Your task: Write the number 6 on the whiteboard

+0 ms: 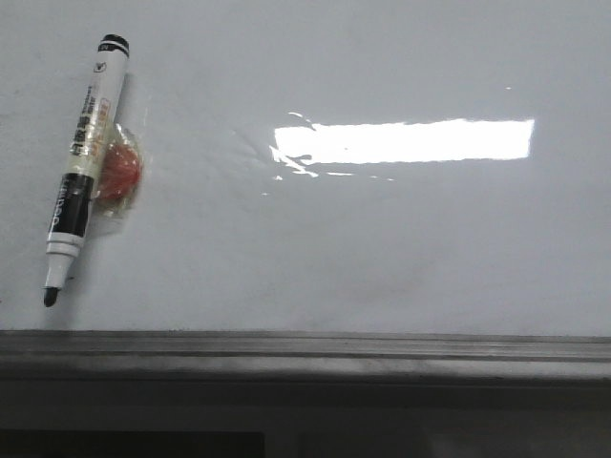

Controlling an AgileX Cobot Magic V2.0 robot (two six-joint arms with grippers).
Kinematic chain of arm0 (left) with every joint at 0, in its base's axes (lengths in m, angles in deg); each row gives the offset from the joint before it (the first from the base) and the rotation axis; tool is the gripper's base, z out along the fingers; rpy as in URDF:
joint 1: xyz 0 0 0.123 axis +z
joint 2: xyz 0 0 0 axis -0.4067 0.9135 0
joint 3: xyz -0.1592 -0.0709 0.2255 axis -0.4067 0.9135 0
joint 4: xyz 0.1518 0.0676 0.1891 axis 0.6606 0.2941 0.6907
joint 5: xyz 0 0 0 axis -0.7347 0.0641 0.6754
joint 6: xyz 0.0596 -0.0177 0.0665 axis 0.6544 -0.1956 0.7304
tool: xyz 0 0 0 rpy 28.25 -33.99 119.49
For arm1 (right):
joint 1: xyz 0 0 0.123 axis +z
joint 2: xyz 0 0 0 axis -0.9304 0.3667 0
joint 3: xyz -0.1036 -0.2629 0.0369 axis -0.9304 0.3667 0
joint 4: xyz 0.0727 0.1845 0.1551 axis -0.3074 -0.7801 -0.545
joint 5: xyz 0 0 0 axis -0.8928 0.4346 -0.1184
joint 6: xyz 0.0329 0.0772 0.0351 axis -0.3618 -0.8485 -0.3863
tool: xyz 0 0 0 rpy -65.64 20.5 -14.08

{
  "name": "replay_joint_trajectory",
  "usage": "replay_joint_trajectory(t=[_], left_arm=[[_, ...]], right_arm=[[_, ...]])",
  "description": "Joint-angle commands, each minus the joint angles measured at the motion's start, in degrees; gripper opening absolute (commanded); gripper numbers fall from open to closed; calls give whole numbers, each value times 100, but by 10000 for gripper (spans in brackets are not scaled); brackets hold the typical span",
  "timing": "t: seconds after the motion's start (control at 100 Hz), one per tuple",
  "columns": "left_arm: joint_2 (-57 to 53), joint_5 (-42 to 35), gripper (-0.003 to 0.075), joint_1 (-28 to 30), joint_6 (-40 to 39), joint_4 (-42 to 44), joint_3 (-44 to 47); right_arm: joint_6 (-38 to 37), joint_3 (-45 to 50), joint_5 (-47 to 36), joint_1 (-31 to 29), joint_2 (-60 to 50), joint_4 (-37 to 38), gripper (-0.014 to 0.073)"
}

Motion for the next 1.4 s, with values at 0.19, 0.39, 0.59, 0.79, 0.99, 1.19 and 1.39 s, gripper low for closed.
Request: replay_joint_trajectory(t=[0.19,0.39,0.59,0.79,0.99,1.19,1.39], left_arm=[[-172,-382,-19,-41,-48,-6,240],[-172,-382,-19,-41,-48,-6,240],[-172,-382,-19,-41,-48,-6,240],[-172,-382,-19,-41,-48,-6,240],[-172,-382,-19,-41,-48,-6,240],[-172,-382,-19,-41,-48,-6,240],[-172,-382,-19,-41,-48,214,240]], right_arm=[[39,170,-106,-35,-102,60,-64],[39,170,-106,-35,-102,60,-64],[39,170,-106,-35,-102,60,-64],[39,170,-106,-35,-102,60,-64],[39,170,-106,-35,-102,60,-64],[39,170,-106,28,-102,60,-64],[39,170,-106,53,-102,60,-64]])
